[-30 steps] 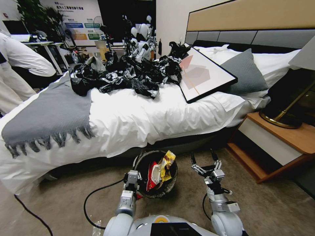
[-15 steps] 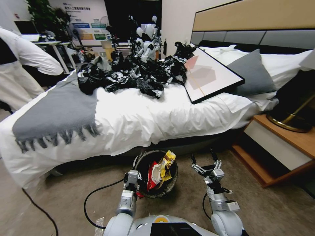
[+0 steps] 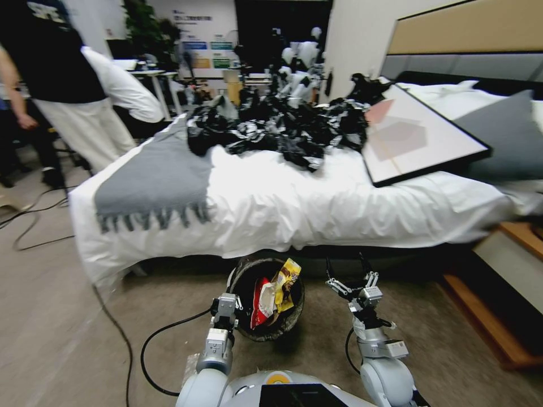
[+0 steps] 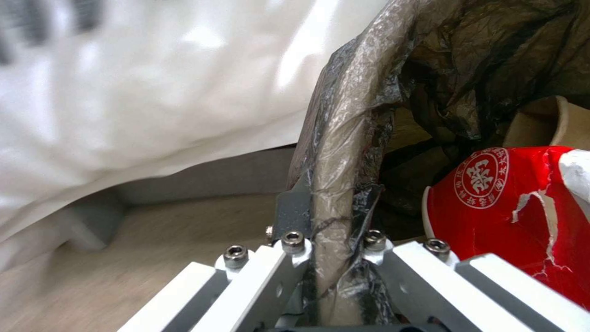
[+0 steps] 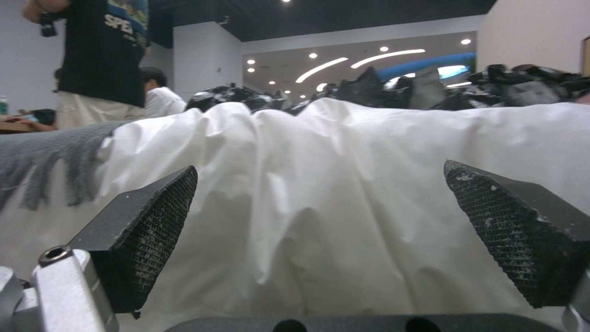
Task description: Pick up the trash bin, then pick up the garbage from the floor and place it into the trash bin.
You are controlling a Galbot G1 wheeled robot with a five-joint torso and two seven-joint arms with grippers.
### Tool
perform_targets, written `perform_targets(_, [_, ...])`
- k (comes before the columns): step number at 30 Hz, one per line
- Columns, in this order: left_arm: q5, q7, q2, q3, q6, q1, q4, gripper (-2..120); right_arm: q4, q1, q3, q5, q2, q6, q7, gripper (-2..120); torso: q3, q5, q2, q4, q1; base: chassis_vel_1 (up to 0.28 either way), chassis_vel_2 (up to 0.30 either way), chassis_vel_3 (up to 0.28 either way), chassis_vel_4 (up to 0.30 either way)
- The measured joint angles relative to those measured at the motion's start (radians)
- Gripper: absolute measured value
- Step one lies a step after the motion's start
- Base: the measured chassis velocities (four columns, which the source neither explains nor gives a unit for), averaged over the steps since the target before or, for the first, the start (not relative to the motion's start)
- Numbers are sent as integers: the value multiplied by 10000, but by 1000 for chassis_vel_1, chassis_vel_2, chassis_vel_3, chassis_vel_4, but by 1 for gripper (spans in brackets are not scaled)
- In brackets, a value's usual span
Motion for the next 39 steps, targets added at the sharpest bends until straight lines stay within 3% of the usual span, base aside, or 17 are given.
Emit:
perform_targets(31, [-1,-35,36,45,-72,-29,69,0,-53,10,85,0,-67,34,-105,100,0,0,0,4,0,119,123,127,125])
perform_targets(39, [10,-40,29,46,-118,-38,86,0,-69,9,122,3,-67,37,-192,100,0,0,0,-5,0,30,33,32,37])
